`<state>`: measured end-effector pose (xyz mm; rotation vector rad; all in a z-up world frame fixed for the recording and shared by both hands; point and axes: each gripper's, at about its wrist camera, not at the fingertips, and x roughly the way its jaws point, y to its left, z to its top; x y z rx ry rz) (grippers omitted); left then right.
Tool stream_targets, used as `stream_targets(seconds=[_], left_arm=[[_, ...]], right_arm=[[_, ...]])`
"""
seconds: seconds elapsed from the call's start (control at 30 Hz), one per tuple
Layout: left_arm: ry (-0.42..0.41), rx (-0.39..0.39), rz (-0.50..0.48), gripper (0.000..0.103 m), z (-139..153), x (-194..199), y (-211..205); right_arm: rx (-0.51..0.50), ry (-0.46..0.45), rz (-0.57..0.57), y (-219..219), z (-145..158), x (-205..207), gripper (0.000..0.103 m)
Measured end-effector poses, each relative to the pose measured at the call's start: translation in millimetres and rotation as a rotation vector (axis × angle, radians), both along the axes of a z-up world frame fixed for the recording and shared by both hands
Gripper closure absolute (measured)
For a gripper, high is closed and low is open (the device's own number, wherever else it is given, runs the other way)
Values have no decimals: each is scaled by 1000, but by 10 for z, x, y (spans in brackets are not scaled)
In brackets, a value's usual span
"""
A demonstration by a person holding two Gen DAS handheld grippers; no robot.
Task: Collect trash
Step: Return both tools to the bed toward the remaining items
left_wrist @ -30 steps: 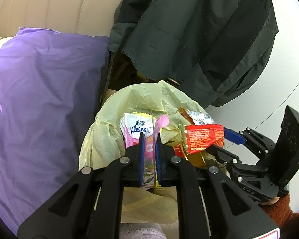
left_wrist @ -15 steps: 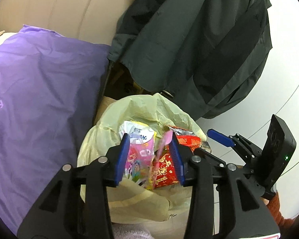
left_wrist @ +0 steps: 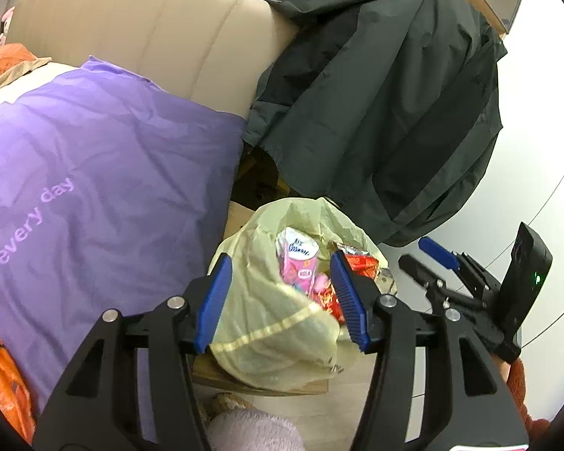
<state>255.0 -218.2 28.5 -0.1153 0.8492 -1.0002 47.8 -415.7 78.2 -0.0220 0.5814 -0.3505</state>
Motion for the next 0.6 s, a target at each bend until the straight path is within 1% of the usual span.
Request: stream_targets(seconds=[0.07,0.13,0.23,0.3,0.37,0.4,0.47,0.5,0.53,0.6], left_arm=[[-11,9,-5,51,25,-16,114],[-34,22,2,51,45,-27,298],[-67,52,23,51,43,-21,609],[-99,92,43,51,27,-11,895],[-134,144,70,51,17,1,1203],[-146,165,88,51,15,12,1363],[-161,205,142,51,20,60,1745],[-164,221,177,51,26,91,1956],[-166,230,209,51,33,121,2146],[-157,230,305,51,48,192,2602]], right_arm=[[23,-3,19,54,38,-5,46],[23,-6,42,172,71,-2,46],[44,-41,123,388,128,7,45],[59,-44,170,539,139,45,41],[84,-11,227,714,122,128,41],[92,9,262,843,104,181,41],[64,16,314,1136,77,263,41],[56,20,325,1215,64,290,41],[52,25,343,1316,45,336,41],[64,30,379,1503,5,424,41]])
